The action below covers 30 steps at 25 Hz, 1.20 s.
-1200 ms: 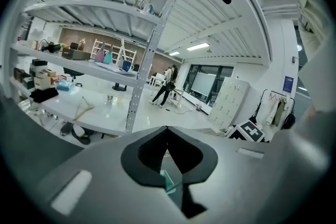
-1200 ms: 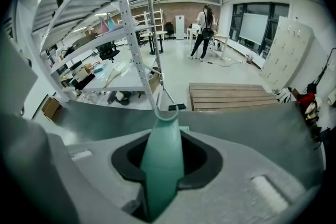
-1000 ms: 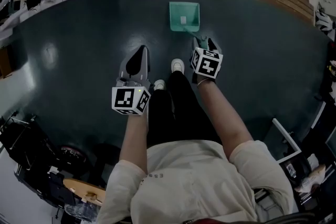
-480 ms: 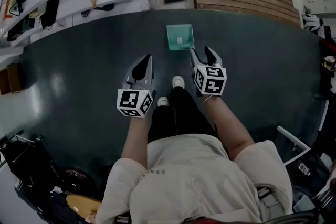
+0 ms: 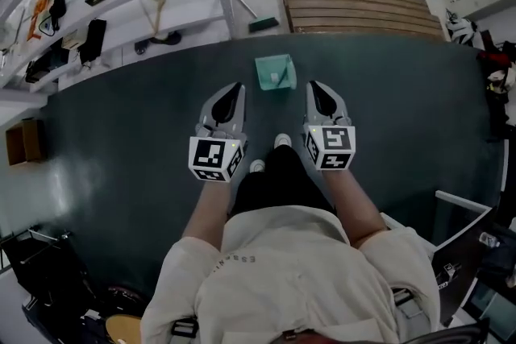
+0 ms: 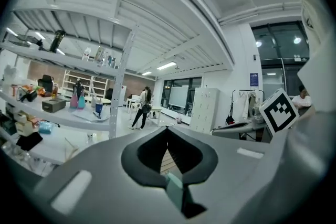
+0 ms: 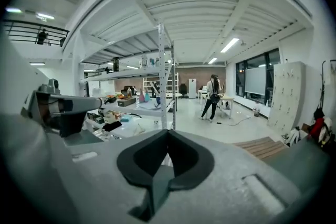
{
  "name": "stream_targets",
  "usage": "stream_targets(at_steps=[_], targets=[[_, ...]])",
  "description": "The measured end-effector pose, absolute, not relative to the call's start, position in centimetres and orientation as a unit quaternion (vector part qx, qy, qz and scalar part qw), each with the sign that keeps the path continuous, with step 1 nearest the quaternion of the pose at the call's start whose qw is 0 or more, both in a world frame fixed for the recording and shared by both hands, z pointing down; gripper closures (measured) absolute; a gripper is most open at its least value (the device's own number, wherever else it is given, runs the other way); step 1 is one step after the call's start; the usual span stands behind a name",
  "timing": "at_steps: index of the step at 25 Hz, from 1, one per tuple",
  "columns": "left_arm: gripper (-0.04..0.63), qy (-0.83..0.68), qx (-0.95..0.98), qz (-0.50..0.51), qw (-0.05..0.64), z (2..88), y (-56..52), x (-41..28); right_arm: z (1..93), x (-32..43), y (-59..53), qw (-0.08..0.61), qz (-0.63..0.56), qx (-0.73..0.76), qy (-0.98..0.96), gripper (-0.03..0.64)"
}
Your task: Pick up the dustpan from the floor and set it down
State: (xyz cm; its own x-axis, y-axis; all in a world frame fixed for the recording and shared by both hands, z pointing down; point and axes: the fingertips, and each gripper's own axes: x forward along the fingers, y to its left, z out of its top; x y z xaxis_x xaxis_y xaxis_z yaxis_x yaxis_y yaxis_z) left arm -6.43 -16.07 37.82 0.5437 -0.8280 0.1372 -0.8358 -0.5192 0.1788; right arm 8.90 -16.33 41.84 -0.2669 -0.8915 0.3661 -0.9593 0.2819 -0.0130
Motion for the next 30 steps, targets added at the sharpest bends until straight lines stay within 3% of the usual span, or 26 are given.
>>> stream_targets(at_steps=[30], targets=[[0.588, -0.536, 0.841, -0.009, 0.068, 33.7, 14.2, 2.6, 39.3, 19.0, 12.2, 0.125, 0.133, 0.510, -0.840, 0.626]])
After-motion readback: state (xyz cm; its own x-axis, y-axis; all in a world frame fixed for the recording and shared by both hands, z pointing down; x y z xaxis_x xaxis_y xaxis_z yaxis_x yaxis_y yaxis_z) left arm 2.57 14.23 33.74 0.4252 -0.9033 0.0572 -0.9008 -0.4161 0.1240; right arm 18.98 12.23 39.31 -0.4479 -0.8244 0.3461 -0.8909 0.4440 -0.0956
